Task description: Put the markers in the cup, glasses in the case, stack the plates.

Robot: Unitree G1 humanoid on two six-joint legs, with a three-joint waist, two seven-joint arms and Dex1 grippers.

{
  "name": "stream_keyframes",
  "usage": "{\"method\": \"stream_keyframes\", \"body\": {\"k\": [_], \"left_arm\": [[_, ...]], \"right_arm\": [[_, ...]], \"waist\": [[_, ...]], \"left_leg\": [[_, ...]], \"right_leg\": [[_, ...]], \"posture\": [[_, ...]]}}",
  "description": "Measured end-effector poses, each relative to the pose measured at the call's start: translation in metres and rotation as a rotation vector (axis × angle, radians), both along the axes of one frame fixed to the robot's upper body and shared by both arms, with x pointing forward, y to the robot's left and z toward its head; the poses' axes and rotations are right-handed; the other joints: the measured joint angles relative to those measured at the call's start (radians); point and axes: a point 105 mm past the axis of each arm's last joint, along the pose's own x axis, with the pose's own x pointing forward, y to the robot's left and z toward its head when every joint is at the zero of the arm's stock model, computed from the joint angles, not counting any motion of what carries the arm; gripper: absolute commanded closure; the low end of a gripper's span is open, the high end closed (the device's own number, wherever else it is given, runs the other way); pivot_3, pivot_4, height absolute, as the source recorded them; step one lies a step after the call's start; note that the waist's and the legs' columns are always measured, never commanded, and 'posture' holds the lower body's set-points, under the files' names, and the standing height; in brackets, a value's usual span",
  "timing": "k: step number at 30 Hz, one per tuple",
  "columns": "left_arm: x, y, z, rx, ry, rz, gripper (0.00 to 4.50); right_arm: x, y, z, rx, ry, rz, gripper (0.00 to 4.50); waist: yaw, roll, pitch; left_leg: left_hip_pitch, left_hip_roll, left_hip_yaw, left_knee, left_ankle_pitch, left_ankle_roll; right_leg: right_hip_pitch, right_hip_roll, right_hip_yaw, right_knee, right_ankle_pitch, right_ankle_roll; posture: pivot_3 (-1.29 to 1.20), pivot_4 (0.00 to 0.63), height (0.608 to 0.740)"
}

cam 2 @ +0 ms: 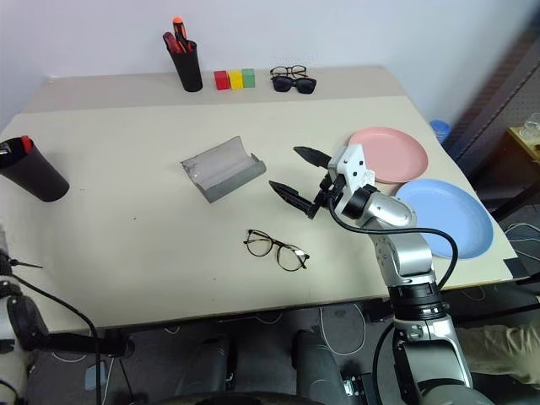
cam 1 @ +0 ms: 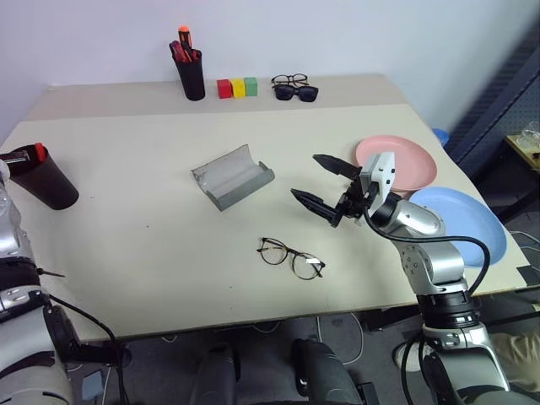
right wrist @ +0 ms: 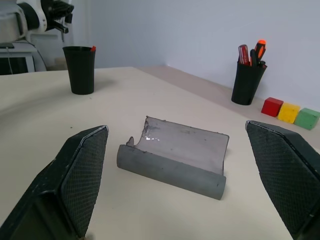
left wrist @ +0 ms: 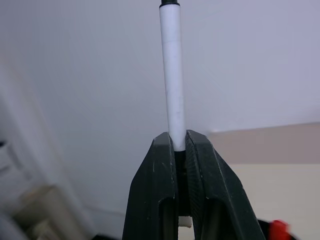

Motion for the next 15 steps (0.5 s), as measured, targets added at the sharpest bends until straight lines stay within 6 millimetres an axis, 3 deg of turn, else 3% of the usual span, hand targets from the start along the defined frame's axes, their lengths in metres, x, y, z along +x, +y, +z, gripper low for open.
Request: {"method": "stream_keyframes", "body": {"k": [9, 15], "left_arm": [[0.02, -0.014, -0.051, -0.035, 0.089, 0.019, 4.48], [0.022, -0.018, -0.053, -0.044, 0.065, 0.009, 4.48]], "right_arm": [[0.0, -0.005, -0.003, 0.002, 0.006, -0.029, 0.0], [-0.001, -0.008, -0.006, -0.004, 0.014, -0.042, 0.0]], "waist": [[-0.002, 0.0, 0.0], [-0.002, 0.0, 0.0]], "left_leg": [[0.0, 0.001, 0.0, 0.0, 0.0, 0.0], [0.0, 0.001, 0.0, 0.0, 0.0, 0.0]], "right_leg": [[0.0, 0.001, 0.0, 0.0, 0.001, 0.001], [0.0, 0.001, 0.0, 0.0, 0.001, 0.001]], "posture": [[0.0, 0.15, 0.74], [0.0, 0.15, 0.74]]}}
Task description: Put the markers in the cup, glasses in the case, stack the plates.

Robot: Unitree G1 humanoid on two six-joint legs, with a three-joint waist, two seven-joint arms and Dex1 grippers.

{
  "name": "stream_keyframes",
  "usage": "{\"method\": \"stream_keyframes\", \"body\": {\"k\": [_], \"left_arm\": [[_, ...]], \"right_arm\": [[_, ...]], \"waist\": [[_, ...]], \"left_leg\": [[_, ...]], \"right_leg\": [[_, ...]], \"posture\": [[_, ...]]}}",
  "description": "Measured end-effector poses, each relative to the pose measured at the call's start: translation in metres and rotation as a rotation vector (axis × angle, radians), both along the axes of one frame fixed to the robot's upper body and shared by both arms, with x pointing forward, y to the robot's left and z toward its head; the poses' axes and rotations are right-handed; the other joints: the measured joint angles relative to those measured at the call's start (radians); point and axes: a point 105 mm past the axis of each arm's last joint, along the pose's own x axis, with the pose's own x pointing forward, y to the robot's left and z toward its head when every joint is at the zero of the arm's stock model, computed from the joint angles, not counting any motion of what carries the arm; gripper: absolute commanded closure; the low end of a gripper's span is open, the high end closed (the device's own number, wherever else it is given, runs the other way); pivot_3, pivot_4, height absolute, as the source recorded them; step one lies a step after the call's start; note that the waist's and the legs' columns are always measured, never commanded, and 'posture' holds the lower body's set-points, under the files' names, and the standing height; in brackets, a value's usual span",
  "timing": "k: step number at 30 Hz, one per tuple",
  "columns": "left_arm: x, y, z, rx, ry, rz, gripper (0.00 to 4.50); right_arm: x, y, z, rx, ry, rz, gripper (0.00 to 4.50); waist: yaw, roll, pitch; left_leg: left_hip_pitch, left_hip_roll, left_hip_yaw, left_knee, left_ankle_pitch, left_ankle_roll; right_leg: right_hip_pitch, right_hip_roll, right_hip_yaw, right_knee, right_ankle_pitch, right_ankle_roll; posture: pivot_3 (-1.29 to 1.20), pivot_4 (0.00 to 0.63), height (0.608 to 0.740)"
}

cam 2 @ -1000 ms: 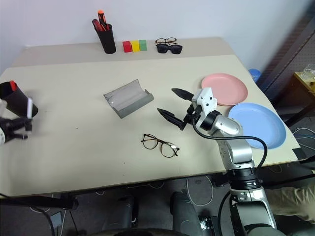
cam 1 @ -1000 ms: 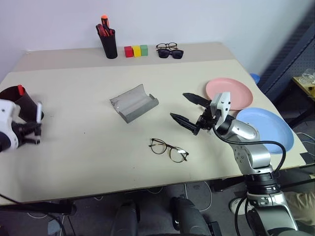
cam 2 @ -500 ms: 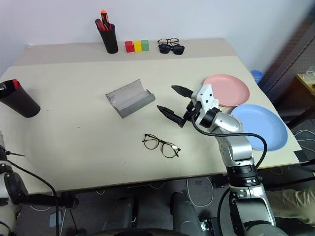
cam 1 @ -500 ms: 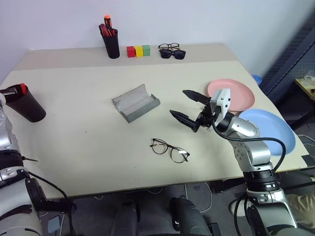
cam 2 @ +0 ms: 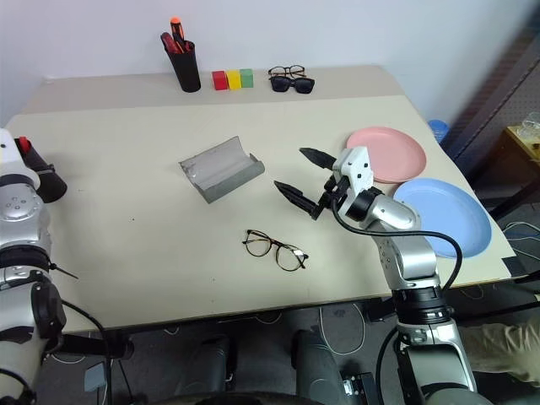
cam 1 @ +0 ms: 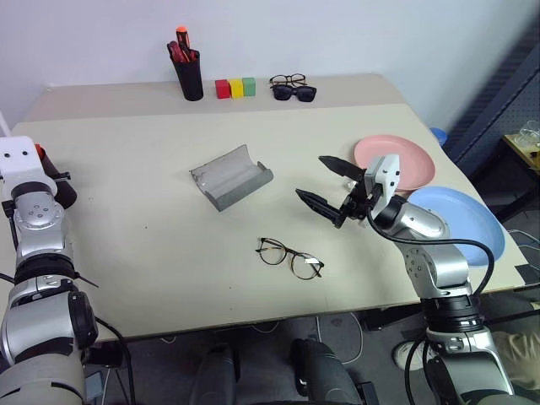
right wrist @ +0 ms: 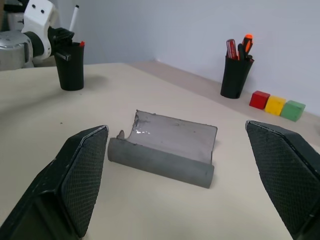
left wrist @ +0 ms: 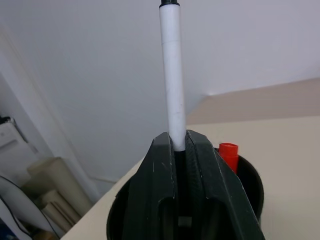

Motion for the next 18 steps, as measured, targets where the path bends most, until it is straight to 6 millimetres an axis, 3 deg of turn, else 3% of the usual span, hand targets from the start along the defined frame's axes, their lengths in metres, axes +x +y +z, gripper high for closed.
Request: {"method": "stream_keyframes", "body": {"k": [3, 6, 9, 15, 18], "left_arm": [[0.0, 0.0, 0.001, -0.011, -0.009, 0.0, 4.48], [-0.001, 0.002, 0.0, -0.019, -0.011, 0.003, 3.33], [-0.001, 0.003, 0.0, -0.023, -0.014, 0.005, 1.88], [0.003, -0.006, 0.001, -0.063, -0.067, -0.046, 1.88], [0.012, -0.03, 0.016, -0.128, -0.19, -0.163, 1.88]], "right_arm": [[0.0, -0.001, 0.0, 0.0, 0.001, -0.002, 0.0], [-0.001, -0.001, 0.0, -0.001, 0.0, -0.003, 0.0], [-0.001, -0.001, -0.002, -0.002, 0.005, -0.004, 0.0], [-0.001, -0.002, -0.003, -0.006, 0.007, -0.007, 0.0], [-0.002, -0.005, -0.004, -0.01, 0.009, -0.014, 0.0]], "waist": [[0.0, 0.0, 0.0], [0.0, 0.0, 0.0], [0.0, 0.0, 0.0], [0.003, 0.0, 0.0], [0.006, 0.0, 0.0]], "left_leg": [[0.0, 0.0, 0.0, 0.0, 0.0, 0.0], [0.0, 0.0, 0.0, 0.0, 0.0, 0.0], [0.0, 0.0, 0.0, 0.0, 0.0, 0.0], [0.0, 0.0, 0.0, 0.0, 0.0, 0.0], [-0.001, 0.0, 0.0, 0.0, 0.001, -0.003]], "right_leg": [[0.0, 0.0, 0.0, 0.0, 0.0, 0.0], [0.0, 0.0, 0.0, 0.0, 0.0, 0.0], [0.0, 0.0, 0.0, 0.0, 0.0, 0.0], [0.0, 0.0, 0.0, 0.0, 0.0, 0.0], [0.0, 0.0, 0.0, -0.001, 0.0, 0.0]], "posture": [[0.0, 0.15, 0.74], [0.0, 0.15, 0.74], [0.0, 0.15, 0.74], [0.0, 0.15, 0.74], [0.0, 0.15, 0.74]]}}
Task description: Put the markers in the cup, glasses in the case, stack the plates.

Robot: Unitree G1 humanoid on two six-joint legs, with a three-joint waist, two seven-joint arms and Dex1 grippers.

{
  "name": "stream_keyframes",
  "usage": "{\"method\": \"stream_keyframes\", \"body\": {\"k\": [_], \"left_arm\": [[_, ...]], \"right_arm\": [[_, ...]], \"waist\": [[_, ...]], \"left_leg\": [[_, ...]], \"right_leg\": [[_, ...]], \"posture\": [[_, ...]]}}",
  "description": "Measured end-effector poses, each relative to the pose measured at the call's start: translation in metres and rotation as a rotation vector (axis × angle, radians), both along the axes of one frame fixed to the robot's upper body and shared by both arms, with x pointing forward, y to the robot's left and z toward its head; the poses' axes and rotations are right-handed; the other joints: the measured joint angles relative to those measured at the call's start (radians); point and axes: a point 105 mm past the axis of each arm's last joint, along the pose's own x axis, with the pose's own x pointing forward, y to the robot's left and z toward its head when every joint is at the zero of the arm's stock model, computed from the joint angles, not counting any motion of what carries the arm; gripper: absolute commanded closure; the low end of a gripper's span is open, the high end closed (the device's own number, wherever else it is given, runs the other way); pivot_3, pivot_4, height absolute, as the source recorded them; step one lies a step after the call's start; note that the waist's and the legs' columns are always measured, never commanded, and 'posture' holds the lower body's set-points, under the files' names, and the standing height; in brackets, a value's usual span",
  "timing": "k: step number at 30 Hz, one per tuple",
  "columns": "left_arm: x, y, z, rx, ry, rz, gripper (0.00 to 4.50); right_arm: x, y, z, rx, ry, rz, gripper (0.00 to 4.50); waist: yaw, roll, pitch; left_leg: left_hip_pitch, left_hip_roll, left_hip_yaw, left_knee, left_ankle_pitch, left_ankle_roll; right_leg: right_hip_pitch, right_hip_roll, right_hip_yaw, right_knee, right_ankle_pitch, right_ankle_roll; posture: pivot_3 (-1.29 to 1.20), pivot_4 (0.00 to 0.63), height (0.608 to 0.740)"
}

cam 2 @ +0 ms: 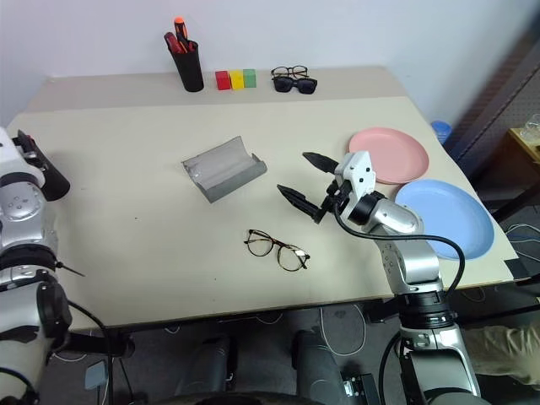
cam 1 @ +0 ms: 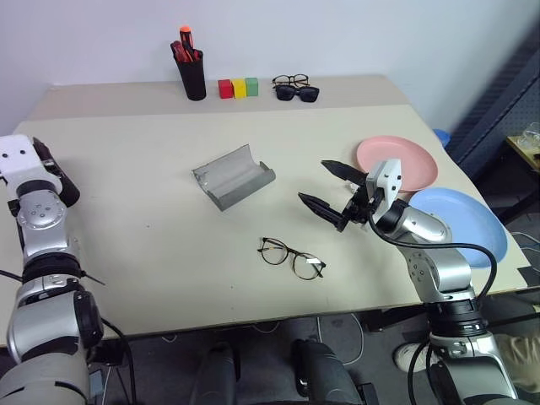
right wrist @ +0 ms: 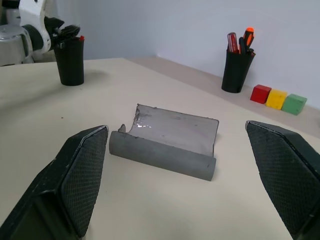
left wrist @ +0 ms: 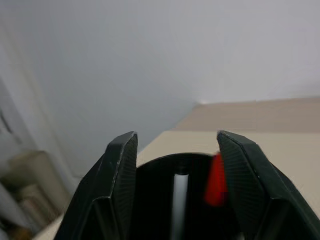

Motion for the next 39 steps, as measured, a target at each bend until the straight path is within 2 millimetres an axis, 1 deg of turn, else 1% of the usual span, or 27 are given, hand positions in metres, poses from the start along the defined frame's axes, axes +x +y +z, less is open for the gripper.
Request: {"method": "stream_keyframes", "body": {"k": [1, 3, 5, 7, 8, 10, 11, 12, 13, 14, 15, 16, 18, 20, 22, 24, 26, 30, 32, 34, 37, 39], "left_arm": [[0.003, -0.009, 0.007, -0.021, -0.037, -0.047, 1.88], [0.012, -0.037, 0.027, -0.096, -0.112, -0.179, 1.88], [0.017, -0.074, 0.05, -0.163, -0.146, -0.347, 1.88], [0.02, -0.106, 0.061, -0.191, -0.111, -0.492, 1.88], [0.021, -0.121, 0.06, -0.197, -0.067, -0.563, 1.88], [0.023, -0.151, 0.046, -0.176, 0.068, -0.709, 1.88], [0.023, -0.168, 0.031, -0.123, 0.171, -0.804, 1.88], [0.021, -0.185, 0.01, -0.057, 0.287, -0.918, 1.88], [0.019, -0.193, -0.001, -0.037, 0.346, -0.978, 1.88], [0.015, -0.203, -0.019, -0.03, 0.423, -1.05, 1.88], [0.013, -0.207, -0.031, -0.039, 0.474, -1.089, 1.88], [0.011, -0.211, -0.038, -0.04, 0.503, -1.121, 1.88], [0.008, -0.214, -0.039, -0.03, 0.526, -1.167, 1.88], [-0.001, -0.214, -0.038, 0.019, 0.558, -1.233, 1.88], [-0.014, -0.212, -0.045, 0.072, 0.613, -1.308, 1.88], [-0.022, -0.209, -0.055, 0.096, 0.661, -1.335, 1.88], [-0.028, -0.201, -0.063, 0.135, 0.708, -1.342, 1.88], [-0.042, -0.187, -0.064, 0.192, 0.794, -1.363, 1.88], [-0.049, -0.184, -0.066, 0.204, 0.837, -1.386, 1.88], [-0.054, -0.186, -0.068, 0.197, 0.871, -1.42, 1.88], [-0.062, -0.197, -0.071, 0.195, 0.918, -1.501, 1.88], [-0.058, -0.202, -0.068, 0.197, 0.911, -1.526, 1.88]], "right_arm": [[0.0, -0.001, 0.0, -0.004, -0.001, -0.003, 0.0], [-0.002, -0.007, 0.0, -0.018, -0.004, -0.019, 0.0], [-0.004, -0.014, 0.0, -0.022, -0.009, -0.038, 0.0], [-0.007, -0.016, -0.003, -0.029, -0.003, -0.046, 0.0], [-0.008, -0.019, -0.005, -0.036, 0.004, -0.051, 0.0], [-0.011, -0.024, -0.01, -0.054, 0.017, -0.065, 0.0], [-0.013, -0.028, -0.012, -0.062, 0.022, -0.076, 0.0], [-0.017, -0.033, -0.014, -0.08, 0.023, -0.09, 0.0], [-0.019, -0.036, -0.015, -0.095, 0.025, -0.099, 0.0], [-0.023, -0.042, -0.019, -0.114, 0.033, -0.116, 0.0], [-0.026, -0.046, -0.022, -0.129, 0.043, -0.128, 0.0], [-0.029, -0.05, -0.024, -0.142, 0.052, -0.139, 0.0], [-0.036, -0.056, -0.029, -0.171, 0.07, -0.152, 0.0], [-0.044, -0.063, -0.033, -0.196, 0.085, -0.165, 0.0], [-0.053, -0.073, -0.037, -0.222, 0.116, -0.188, 0.0], [-0.06, -0.079, -0.041, -0.231, 0.138, -0.208, 0.0], [-0.069, -0.085, -0.042, -0.238, 0.157, -0.223, 0.0], [-0.083, -0.093, -0.041, -0.246, 0.179, -0.257, 0.0], [-0.088, -0.096, -0.044, -0.246, 0.201, -0.272, 0.0], [-0.09, -0.097, -0.044, -0.243, 0.211, -0.283, 0.0], [-0.092, -0.095, -0.043, -0.241, 0.216, -0.286, 0.0], [-0.093, -0.093, -0.043, -0.242, 0.22, -0.285, 0.0]], "waist": [[-0.001, 0.0, 0.0], [0.0, 0.0, 0.0], [-0.004, -0.001, 0.0], [-0.01, 0.0, 0.0], [-0.014, 0.0, 0.0], [-0.019, 0.0, 0.0], [-0.021, 0.0, 0.0], [-0.024, 0.0, 0.0], [-0.026, 0.0, 0.0], [-0.028, 0.0, 0.0], [-0.029, 0.0, 0.0], [-0.031, 0.0, 0.0], [-0.033, 0.0, 0.0], [-0.034, 0.0, 0.0], [-0.034, 0.0, 0.0], [-0.033, 0.0, 0.0], [-0.033, 0.0, 0.0], [-0.032, 0.0, 0.001], [-0.031, 0.0, 0.001], [-0.031, 0.0, 0.001], [-0.029, 0.0, 0.001], [-0.027, 0.0, 0.001]], "left_leg": [[0.0, 0.0, 0.0, 0.0, 0.0, 0.0], [-0.001, 0.0, 0.0, 0.0, 0.0, 0.0], [0.0, 0.0, 0.0, 0.0, 0.0, 0.0], [0.001, 0.0, -0.001, 0.0, 0.0, 0.0], [0.003, 0.0, -0.001, -0.001, 0.0, 0.0], [0.005, 0.0, -0.001, -0.002, 0.0, 0.0], [0.007, 0.0, -0.001, -0.003, 0.0, 0.0], [0.007, 0.0, -0.001, -0.003, 0.0, 0.0], [0.007, 0.0, -0.001, -0.004, 0.0, 0.0], [0.007, 0.001, -0.001, -0.004, 0.0, 0.0], [0.006, 0.001, -0.001, -0.003, 0.0, 0.0], [0.006, 0.001, -0.001, -0.002, 0.0, 0.0], [0.005, 0.001, -0.001, -0.002, 0.0, 0.0], [0.005, 0.001, -0.001, -0.002, 0.0, 0.0], [0.005, 0.001, -0.001, -0.003, 0.0, 0.0], [0.005, 0.001, -0.001, -0.003, 0.0, 0.0], [0.005, 0.001, -0.001, -0.002, 0.0, 0.0], [0.004, 0.001, -0.001, -0.002, 0.0, 0.0], [0.003, 0.001, -0.001, -0.002, 0.0, 0.0], [0.002, 0.001, 0.0, -0.002, 0.0, 0.0], [0.001, 0.001, 0.0, -0.002, 0.0, 0.0], [0.0, 0.001, -0.001, -0.002, 0.0, 0.0]], "right_leg": [[0.0, 0.0, 0.0, 0.0, 0.0, 0.0], [0.001, 0.0, 0.0, -0.001, 0.0, 0.0], [0.001, 0.0, 0.0, -0.001, 0.0, 0.001], [0.002, 0.0, 0.001, -0.001, 0.0, 0.001], [0.002, 0.001, 0.001, 0.0, 0.0, 0.001], [0.003, 0.002, 0.002, 0.001, 0.0, 0.001], [0.003, 0.003, 0.002, 0.001, -0.001, -0.002], [0.003, 0.003, 0.002, 0.001, -0.002, -0.003], [0.003, 0.003, 0.002, 0.001, -0.002, -0.003], [0.003, 0.003, 0.002, 0.001, -0.002, -0.004], [0.003, 0.003, 0.002, 0.0, -0.002, -0.004], [0.003, 0.003, 0.002, 0.0, -0.002, -0.004], [0.003, 0.002, 0.002, -0.001, -0.002, -0.004], [0.003, 0.002, 0.002, -0.001, -0.003, -0.004], [0.003, 0.002, 0.002, -0.002, -0.003, -0.004], [0.003, 0.002, 0.002, -0.002, -0.003, -0.005], [0.003, 0.002, 0.002, -0.002, -0.003, -0.005], [0.002, 0.001, 0.002, -0.003, -0.003, -0.005], [0.001, 0.0, 0.002, -0.004, -0.003, -0.005], [0.0, 0.0, 0.002, -0.004, -0.003, -0.005], [-0.001, 0.0, 0.002, -0.005, -0.003, -0.005], [-0.001, 0.0, 0.002, -0.005, -0.003, -0.005]], "posture": [[0.0, 0.15, 0.74], [0.0, 0.15, 0.74], [0.0, 0.15, 0.74], [0.0, 0.15, 0.74], [0.0, 0.15, 0.74], [0.0, 0.15, 0.74], [0.0, 0.15, 0.74], [0.0, 0.15, 0.74], [0.0, 0.15, 0.74], [0.0, 0.15, 0.74], [0.0, 0.15, 0.74], [0.0, 0.15, 0.74], [0.0, 0.15, 0.74], [0.0, 0.15, 0.74], [0.0, 0.15, 0.74], [0.0, 0.15, 0.74], [0.0, 0.15, 0.74], [0.0, 0.15, 0.74], [0.0, 0.15, 0.74], [0.0, 0.15, 0.74], [0.0, 0.15, 0.74], [0.0, 0.15, 0.74]]}}
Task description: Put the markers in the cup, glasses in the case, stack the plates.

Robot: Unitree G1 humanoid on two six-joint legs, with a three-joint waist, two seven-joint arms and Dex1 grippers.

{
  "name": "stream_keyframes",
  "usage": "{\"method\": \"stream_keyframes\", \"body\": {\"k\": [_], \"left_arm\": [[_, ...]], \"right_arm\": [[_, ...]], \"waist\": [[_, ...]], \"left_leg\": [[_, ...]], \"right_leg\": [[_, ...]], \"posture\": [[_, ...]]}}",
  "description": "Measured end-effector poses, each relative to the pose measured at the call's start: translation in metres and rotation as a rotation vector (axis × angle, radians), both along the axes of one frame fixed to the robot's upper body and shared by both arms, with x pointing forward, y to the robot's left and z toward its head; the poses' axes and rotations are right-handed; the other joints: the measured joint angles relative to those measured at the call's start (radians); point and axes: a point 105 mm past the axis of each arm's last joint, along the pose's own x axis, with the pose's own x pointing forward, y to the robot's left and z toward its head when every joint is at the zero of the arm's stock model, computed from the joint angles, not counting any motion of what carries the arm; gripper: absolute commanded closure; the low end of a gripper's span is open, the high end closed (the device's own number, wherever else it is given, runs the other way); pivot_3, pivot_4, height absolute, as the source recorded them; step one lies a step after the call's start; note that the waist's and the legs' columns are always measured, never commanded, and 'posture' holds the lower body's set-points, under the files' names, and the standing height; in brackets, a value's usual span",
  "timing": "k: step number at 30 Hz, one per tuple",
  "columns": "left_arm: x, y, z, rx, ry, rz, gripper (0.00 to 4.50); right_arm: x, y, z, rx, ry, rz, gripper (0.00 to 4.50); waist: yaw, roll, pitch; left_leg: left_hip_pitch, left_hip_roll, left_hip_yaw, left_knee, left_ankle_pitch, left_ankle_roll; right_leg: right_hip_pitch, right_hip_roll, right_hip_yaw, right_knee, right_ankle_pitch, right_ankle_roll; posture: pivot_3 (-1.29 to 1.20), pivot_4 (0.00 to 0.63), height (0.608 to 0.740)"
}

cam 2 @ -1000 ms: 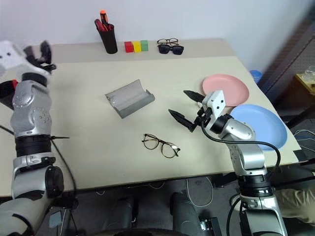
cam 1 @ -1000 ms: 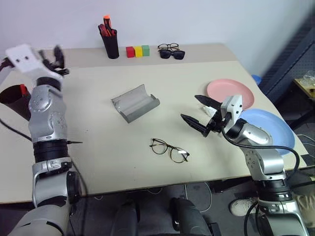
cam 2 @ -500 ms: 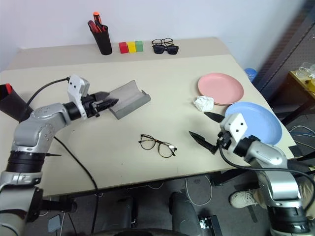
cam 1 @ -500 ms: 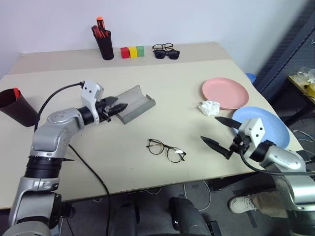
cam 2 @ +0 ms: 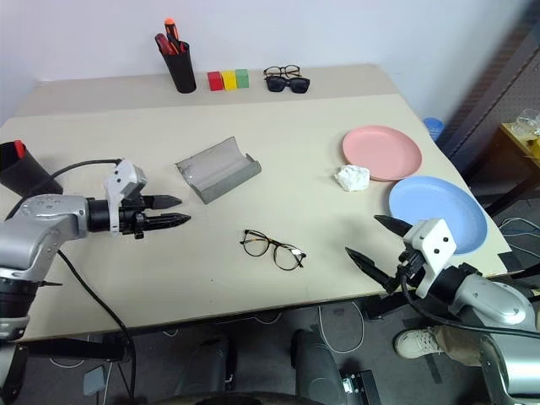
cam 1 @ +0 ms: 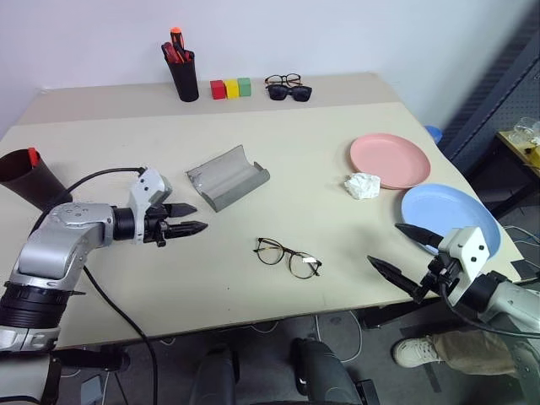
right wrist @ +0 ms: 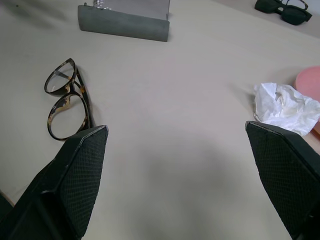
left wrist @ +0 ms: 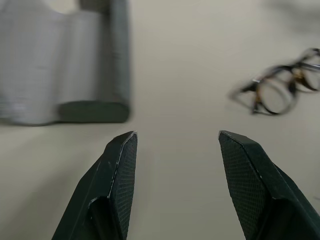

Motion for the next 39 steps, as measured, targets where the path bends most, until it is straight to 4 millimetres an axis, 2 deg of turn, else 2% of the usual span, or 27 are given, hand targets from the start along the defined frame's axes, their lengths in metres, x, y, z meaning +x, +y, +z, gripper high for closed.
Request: {"method": "stream_keyframes", "body": {"k": [3, 7, 10, 12, 16, 23, 26, 28, 33, 39], "left_arm": [[0.019, 0.003, 0.014, 0.002, -0.055, 0.054, 1.88], [0.027, 0.004, 0.009, 0.007, -0.063, 0.09, 1.88], [0.038, 0.002, 0.01, 0.009, -0.074, 0.126, 1.05], [0.048, -0.003, 0.018, 0.008, -0.093, 0.14, 0.08], [0.065, -0.019, 0.024, 0.037, -0.09, 0.151, 0.03], [0.073, -0.053, -0.005, 0.118, 0.116, 0.134, 0.03], [0.079, -0.062, -0.017, 0.159, 0.17, 0.146, 0.82], [0.083, -0.062, -0.024, 0.206, 0.192, 0.168, 1.83], [0.089, -0.063, -0.025, 0.254, 0.205, 0.181, 4.34], [0.09, -0.064, -0.024, 0.29, 0.164, 0.108, 4.43]], "right_arm": [[0.001, 0.008, 0.002, 0.003, -0.01, 0.019, 0.0], [0.002, 0.011, 0.003, 0.006, -0.018, 0.021, 0.0], [0.002, 0.014, 0.001, 0.011, -0.015, 0.027, 0.0], [0.003, 0.015, 0.002, 0.013, -0.022, 0.034, 0.0], [0.007, 0.018, 0.007, 0.015, -0.055, 0.042, 0.0], [0.006, 0.016, 0.002, 0.018, -0.063, 0.018, 0.0], [0.005, 0.015, 0.001, 0.021, -0.067, 0.002, 0.0], [0.003, 0.013, -0.003, 0.029, -0.057, -0.014, 0.0], [0.001, 0.013, 0.001, 0.029, -0.074, -0.035, 0.0], [-0.001, 0.015, 0.003, 0.028, -0.085, -0.044, 0.0]], "waist": [[0.002, 0.0, 0.0], [-0.003, 0.0, 0.0], [0.001, 0.0, 0.0], [0.011, -0.001, 0.0], [0.024, -0.001, 0.0], [0.02, 0.0, 0.0], [0.02, -0.001, 0.0], [0.018, -0.001, 0.0], [0.02, -0.001, 0.0], [0.021, -0.001, 0.0]], "left_leg": [[0.0, 0.0, 0.0, 0.0, 0.0, 0.0], [-0.001, 0.0, 0.0, -0.001, 0.0, 0.0], [-0.001, 0.0, -0.001, 0.0, 0.0, 0.001], [-0.001, 0.0, -0.001, 0.002, 0.0, 0.001], [-0.001, 0.0, -0.001, 0.003, 0.0, 0.001], [-0.001, 0.0, -0.001, 0.002, 0.0, 0.001], [0.0, 0.0, -0.002, 0.002, 0.0, 0.001], [-0.001, 0.0, -0.002, 0.002, 0.0, 0.001], [-0.001, 0.0, -0.002, 0.002, 0.0, 0.001], [-0.001, 0.0, -0.002, 0.002, 0.0, 0.001]], "right_leg": [[0.0, 0.001, 0.0, 0.0, 0.0, 0.0], [0.0, 0.001, 0.0, 0.0, 0.0, 0.0], [0.0, 0.002, 0.0, 0.001, 0.0, 0.0], [0.0, 0.002, 0.0, 0.001, 0.0, 0.0], [0.001, 0.002, 0.0, 0.001, 0.0, 0.0], [0.001, 0.003, 0.0, 0.002, 0.0, 0.0], [0.001, 0.003, 0.0, 0.002, -0.001, 0.001], [0.001, 0.003, 0.0, 0.002, -0.001, 0.002], [0.001, 0.003, 0.0, 0.002, -0.001, 0.001], [0.001, 0.003, 0.001, 0.002, 0.0, 0.0]], "posture": [[0.0, 0.15, 0.74], [0.0, 0.15, 0.74], [0.0, 0.15, 0.74], [0.0, 0.15, 0.74], [0.0, 0.15, 0.74], [0.0, 0.15, 0.74], [0.0, 0.15, 0.74], [0.0, 0.15, 0.74], [0.0, 0.15, 0.74], [0.0, 0.15, 0.74]]}}
